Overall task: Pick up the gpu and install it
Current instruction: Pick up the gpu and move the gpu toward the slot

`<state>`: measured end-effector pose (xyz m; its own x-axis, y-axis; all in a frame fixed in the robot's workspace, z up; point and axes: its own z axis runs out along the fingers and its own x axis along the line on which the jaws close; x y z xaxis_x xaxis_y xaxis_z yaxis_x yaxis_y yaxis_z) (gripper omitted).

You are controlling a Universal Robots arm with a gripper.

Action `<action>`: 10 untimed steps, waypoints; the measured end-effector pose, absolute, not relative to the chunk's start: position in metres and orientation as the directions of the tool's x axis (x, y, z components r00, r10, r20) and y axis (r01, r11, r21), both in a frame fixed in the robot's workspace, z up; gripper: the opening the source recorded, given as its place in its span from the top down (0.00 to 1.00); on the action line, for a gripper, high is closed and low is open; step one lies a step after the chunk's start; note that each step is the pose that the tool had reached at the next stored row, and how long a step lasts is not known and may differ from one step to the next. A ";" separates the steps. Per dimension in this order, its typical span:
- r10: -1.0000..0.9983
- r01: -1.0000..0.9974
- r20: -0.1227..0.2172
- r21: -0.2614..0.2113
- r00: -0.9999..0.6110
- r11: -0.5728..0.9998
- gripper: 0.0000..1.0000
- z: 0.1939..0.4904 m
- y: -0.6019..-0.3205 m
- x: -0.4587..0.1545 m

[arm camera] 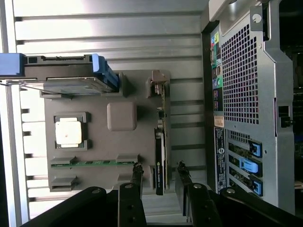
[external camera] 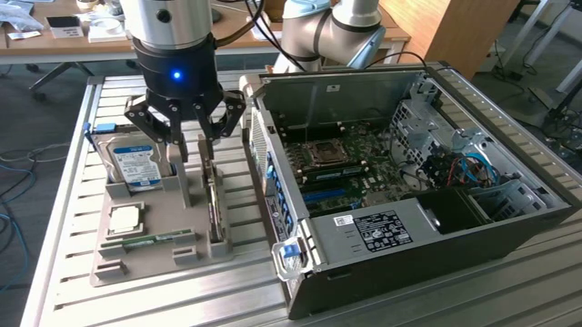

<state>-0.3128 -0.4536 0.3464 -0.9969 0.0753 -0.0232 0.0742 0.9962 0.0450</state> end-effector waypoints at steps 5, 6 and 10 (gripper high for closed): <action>0.075 0.074 -0.023 0.045 -0.997 0.996 0.58 0.344 -0.454 -0.313; 0.075 0.074 -0.023 0.045 -0.997 0.996 0.58 0.342 -0.454 -0.313; 0.075 0.074 -0.023 0.045 -0.997 0.996 0.58 0.338 -0.454 -0.313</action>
<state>-0.3128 -0.4536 0.3381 -0.9969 0.0753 -0.0233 0.0742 0.9962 0.0450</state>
